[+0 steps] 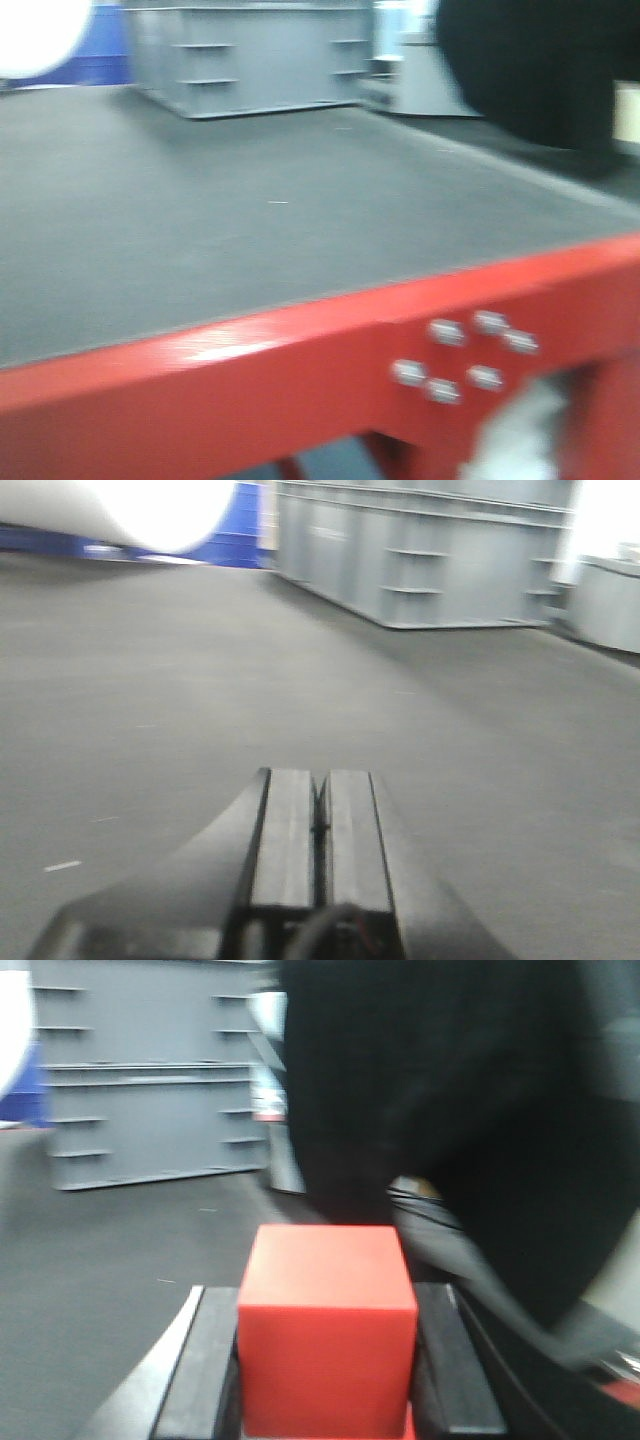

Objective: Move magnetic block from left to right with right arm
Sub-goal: 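Turn and drive to the carpeted area near the grey crates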

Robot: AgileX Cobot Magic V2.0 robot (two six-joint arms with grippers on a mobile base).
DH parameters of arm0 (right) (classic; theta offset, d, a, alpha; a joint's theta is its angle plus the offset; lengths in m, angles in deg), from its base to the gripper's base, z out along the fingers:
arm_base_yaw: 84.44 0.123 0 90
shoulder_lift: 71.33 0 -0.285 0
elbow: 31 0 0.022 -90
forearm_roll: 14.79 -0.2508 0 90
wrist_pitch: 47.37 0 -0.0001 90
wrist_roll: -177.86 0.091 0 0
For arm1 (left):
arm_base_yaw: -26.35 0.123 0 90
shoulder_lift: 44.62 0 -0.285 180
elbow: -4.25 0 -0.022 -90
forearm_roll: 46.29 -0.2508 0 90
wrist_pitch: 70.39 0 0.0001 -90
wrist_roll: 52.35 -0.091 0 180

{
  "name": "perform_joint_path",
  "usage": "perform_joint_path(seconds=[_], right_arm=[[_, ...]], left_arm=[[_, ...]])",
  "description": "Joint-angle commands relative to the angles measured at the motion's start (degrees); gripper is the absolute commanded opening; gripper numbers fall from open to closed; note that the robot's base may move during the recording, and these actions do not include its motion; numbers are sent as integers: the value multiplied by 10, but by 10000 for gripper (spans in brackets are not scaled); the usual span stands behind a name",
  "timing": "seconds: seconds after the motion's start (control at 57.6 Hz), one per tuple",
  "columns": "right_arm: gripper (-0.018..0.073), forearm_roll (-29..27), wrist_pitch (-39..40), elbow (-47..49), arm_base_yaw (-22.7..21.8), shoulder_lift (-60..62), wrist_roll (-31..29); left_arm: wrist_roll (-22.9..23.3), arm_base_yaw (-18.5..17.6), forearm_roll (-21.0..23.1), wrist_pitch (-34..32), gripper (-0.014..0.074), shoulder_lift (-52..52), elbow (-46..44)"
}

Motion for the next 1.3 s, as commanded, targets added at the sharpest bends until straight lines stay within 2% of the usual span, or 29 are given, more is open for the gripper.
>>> perform_joint_path(seconds=[0.0,1.284], right_arm=[[294,6,52,17,-4,-6,-5],[294,6,52,17,-4,-6,-5]], left_arm=[[2,0,4,-53,-117,4,4],[2,0,4,-53,-117,4,4]])
